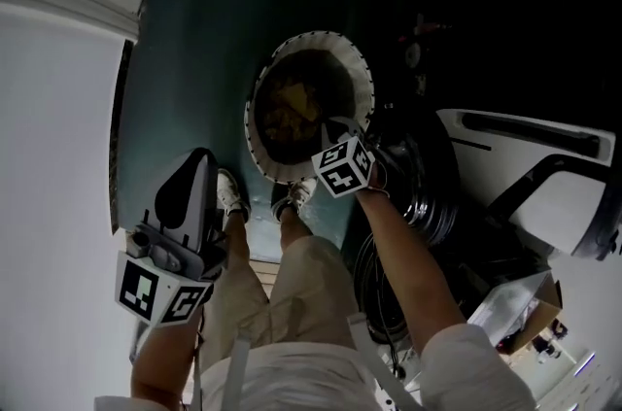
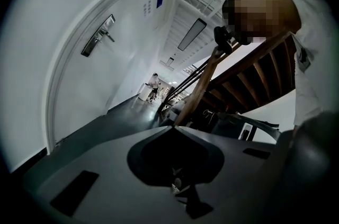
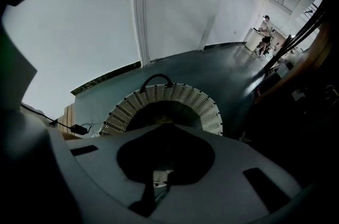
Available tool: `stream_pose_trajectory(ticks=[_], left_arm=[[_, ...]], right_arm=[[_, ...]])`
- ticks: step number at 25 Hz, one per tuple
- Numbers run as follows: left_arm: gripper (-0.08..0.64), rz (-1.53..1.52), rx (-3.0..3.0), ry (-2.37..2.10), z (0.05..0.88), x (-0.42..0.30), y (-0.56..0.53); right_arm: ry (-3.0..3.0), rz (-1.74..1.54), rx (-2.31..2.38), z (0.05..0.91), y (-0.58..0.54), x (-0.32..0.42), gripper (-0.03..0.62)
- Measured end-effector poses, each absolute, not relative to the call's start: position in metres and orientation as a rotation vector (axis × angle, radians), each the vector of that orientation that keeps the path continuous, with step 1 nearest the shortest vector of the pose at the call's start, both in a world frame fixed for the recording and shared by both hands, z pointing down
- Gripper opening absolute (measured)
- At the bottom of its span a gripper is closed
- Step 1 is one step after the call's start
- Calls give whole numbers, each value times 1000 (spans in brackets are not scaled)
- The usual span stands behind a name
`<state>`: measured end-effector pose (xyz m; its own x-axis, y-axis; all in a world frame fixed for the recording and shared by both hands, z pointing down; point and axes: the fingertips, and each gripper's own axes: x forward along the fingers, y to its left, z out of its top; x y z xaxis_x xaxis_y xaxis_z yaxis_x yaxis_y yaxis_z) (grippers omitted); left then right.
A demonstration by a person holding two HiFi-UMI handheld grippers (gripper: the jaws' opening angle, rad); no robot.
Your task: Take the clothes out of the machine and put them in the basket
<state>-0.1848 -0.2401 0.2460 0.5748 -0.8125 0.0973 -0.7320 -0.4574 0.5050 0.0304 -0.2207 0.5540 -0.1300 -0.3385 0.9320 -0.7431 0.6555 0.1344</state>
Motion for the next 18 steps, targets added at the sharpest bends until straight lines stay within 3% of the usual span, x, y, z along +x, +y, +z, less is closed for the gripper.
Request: stream_pose_trajectory(ticks=[18], left_arm=[[14, -368, 2403, -1231, 132, -178, -231]], right_arm=[[-1949, 150, 1208, 277, -252, 35, 11]])
